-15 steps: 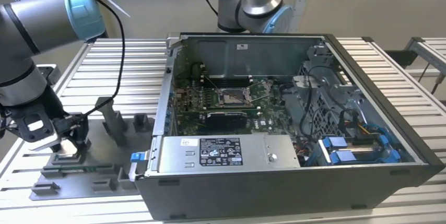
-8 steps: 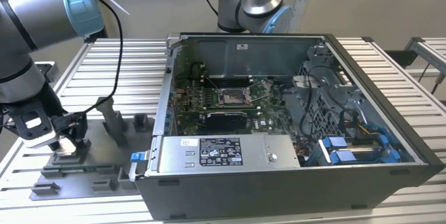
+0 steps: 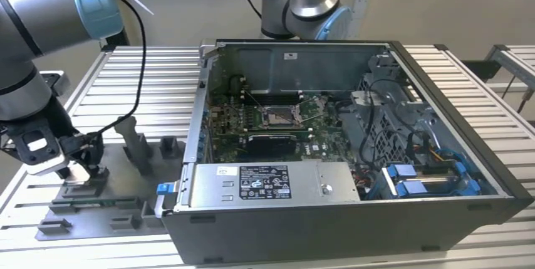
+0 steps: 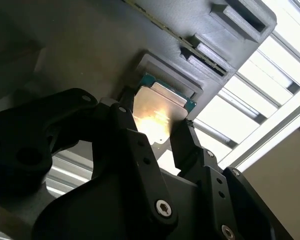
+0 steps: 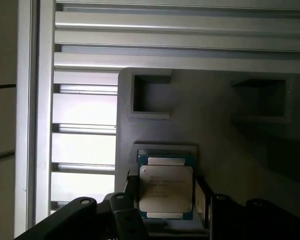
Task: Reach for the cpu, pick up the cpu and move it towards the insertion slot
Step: 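Pick up the cpu and move it towards the insertion slot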
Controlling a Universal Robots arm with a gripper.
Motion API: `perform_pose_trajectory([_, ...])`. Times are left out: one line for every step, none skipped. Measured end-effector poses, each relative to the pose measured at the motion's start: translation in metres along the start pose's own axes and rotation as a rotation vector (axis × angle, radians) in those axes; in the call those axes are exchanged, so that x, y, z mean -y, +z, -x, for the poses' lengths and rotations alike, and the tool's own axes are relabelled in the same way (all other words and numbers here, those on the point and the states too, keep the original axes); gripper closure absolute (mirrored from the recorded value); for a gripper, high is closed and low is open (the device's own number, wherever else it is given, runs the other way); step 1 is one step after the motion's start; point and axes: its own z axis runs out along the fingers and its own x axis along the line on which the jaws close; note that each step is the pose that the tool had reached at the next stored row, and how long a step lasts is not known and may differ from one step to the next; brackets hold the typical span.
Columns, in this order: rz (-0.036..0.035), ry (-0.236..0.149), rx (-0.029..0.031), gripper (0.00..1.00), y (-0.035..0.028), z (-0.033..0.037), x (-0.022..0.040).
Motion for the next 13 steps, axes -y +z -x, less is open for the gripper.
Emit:
perform_pose_trajectory([0.0, 0.0, 0.0, 1.0, -0.0004, 0.0, 0.0])
perform_pose_trajectory([-0.0001, 0.0, -0.0001, 1.0, -0.0009, 0.0, 0.0])
perform_pose_trajectory([0.0, 0.0, 0.0, 1.0, -0.0013, 0.0, -0.0001])
perform_pose_trajectory([0.0, 0.0, 0.0001, 1.0, -0.0016, 0.0, -0.0001])
perform_pose_trajectory([0.0001, 0.0, 0.0001, 1.0, -0.0018, 0.0, -0.0001])
perform_pose_trajectory([0.0, 0.0, 0.0, 1.0, -0.0022, 0.0, -0.0001])
perform_pose_trajectory([-0.0002, 0.0, -0.0002, 1.0, -0.0029, 0.0, -0.0001])
perform_pose_trajectory([-0.0002, 0.0, -0.0003, 1.0, -0.0037, -0.0001, -0.0001])
perform_pose_trajectory([0.0, 0.0, -0.0001, 1.0, -0.0044, 0.0, -0.0001])
perform_pose_trajectory([-0.0001, 0.0, -0.0001, 1.0, -0.0054, 0.0, -0.0002])
perform_pose_trajectory([-0.0001, 0.0, -0.0001, 1.0, -0.0065, 0.0, -0.0002])
perform_pose_trajectory([0.0, 0.0, -0.0001, 1.0, -0.0075, 0.0, -0.0003])
perform_pose_trajectory([0.0, 0.0, 0.0, 1.0, -0.0084, 0.0, -0.0003])
